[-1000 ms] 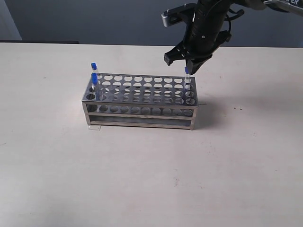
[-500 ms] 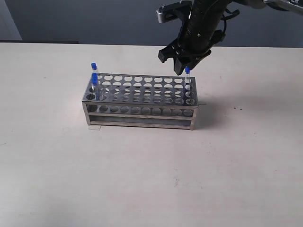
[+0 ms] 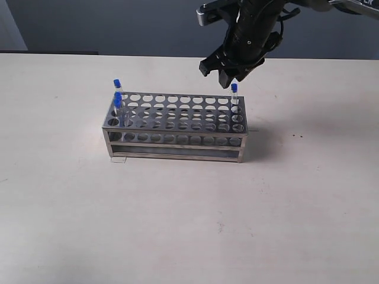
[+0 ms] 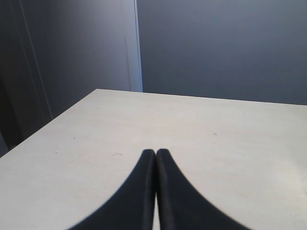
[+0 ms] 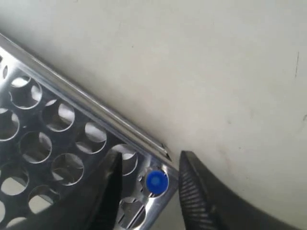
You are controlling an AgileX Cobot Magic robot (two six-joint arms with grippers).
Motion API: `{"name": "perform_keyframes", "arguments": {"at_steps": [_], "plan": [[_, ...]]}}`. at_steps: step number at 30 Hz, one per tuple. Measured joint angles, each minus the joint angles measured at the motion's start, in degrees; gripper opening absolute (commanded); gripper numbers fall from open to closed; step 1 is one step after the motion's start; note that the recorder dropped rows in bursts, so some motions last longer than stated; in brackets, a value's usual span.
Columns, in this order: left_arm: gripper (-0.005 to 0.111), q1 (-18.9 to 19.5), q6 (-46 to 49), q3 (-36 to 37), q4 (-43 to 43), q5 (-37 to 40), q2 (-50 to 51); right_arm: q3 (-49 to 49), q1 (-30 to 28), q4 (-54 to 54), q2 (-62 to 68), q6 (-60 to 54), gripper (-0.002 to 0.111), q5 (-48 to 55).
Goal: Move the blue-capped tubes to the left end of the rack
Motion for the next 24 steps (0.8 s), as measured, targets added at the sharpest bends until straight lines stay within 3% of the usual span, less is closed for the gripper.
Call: {"name": "perform_keyframes", "arguments": {"at_steps": [11,14,16,24], "plan": [[0.000,0.00,0.00,0.00,0.00,0.00,0.00,0.00,0.00,-2.16,1.73,1.41,0.037,0.62],[0.000,0.00,0.00,0.00,0.00,0.00,0.00,0.00,0.00,-2.16,2.70,1.41,0.019,0.89],[0.000,0.00,0.00,0.00,0.00,0.00,0.00,0.00,0.00,-2.16,2.96,1.56,-0.001,0.89],[0.000,0.00,0.00,0.00,0.00,0.00,0.00,0.00,0.00,-1.70,2.71,1.72,0.000,1.11]]}}
